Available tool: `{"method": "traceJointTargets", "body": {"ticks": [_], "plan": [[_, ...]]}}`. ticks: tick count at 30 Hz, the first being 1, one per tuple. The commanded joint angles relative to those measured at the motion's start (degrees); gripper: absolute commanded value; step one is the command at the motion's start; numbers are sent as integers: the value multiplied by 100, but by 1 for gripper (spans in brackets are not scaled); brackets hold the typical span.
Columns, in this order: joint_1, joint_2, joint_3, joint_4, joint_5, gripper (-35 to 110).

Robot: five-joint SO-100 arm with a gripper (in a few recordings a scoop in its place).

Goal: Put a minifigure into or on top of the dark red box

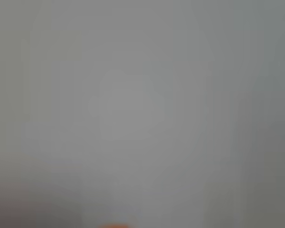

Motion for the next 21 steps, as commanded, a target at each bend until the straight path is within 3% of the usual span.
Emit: {"method": "traceJointTargets", "body": {"ticks": [1, 5, 7, 9, 11, 15, 19, 21], "plan": [[79, 44, -272, -141, 2654, 11], [-264, -202, -642, -202, 5212, 20], [-483, -633, -545, -949, 5906, 21], [-668, -1644, -729, -1582, 6574, 22], [-879, -3208, -1556, -1582, 7330, 23], [-1257, -6328, -3999, -923, 8244, 23], [-1529, -7787, -4720, -1723, 9070, 24], [-1564, -8288, -5142, -1644, 9369, 24]]}}
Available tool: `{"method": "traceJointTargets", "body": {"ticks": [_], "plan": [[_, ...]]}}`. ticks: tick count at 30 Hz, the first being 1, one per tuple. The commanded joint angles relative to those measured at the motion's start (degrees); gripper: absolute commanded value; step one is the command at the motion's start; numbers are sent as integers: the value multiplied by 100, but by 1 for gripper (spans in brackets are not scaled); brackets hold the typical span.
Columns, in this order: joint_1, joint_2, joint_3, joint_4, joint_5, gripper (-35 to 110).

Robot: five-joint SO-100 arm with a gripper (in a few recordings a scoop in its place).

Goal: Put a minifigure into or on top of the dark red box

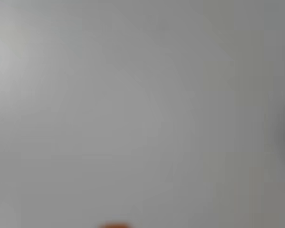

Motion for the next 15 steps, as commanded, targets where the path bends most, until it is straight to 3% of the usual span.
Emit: {"method": "traceJointTargets", "body": {"ticks": [1, 7, 15], "plan": [[-158, -870, -993, 114, 580, 24], [53, -1749, -1714, -202, 624, 24], [272, -3560, -3981, 404, 246, 23]]}}
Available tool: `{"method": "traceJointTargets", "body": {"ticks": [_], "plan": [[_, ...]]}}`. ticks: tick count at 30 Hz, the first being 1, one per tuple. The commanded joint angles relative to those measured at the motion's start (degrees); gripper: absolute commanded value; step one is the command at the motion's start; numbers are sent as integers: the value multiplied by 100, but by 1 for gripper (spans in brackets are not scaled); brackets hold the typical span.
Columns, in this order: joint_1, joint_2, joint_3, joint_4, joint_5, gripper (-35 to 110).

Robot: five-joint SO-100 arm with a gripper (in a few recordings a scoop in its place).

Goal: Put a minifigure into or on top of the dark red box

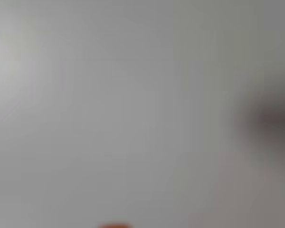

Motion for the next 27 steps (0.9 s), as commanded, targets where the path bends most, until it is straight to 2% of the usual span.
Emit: {"method": "traceJointTargets", "body": {"ticks": [1, 5, 12, 15, 19, 22, 27], "plan": [[9, -519, -1187, 378, -53, 23], [79, -1397, -2531, 1143, -211, 23], [202, -2795, -4482, 1854, -668, 23], [255, -3683, -6100, 2707, -782, 23], [308, -4649, -7840, 3173, -976, 23], [387, -6126, -10529, 4078, -1090, 23], [519, -6407, -10811, 4122, -1169, 23]]}}
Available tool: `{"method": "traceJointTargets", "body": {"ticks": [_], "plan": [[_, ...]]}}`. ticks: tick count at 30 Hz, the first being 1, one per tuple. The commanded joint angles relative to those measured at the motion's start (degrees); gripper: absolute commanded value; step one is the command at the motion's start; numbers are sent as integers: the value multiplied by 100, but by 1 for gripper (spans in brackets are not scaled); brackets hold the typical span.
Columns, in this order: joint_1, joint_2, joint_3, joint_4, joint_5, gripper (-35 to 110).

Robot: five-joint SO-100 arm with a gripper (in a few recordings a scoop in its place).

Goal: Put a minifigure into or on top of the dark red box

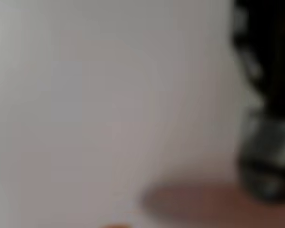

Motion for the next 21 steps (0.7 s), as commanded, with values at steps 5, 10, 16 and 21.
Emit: {"method": "traceJointTargets", "body": {"ticks": [5, 10, 16, 21], "plan": [[62, 26, -642, 0, 53, 23], [88, -9, -642, -141, 132, 23], [18, -149, -642, -738, 176, 23], [26, -387, -642, -870, 141, 23]]}}
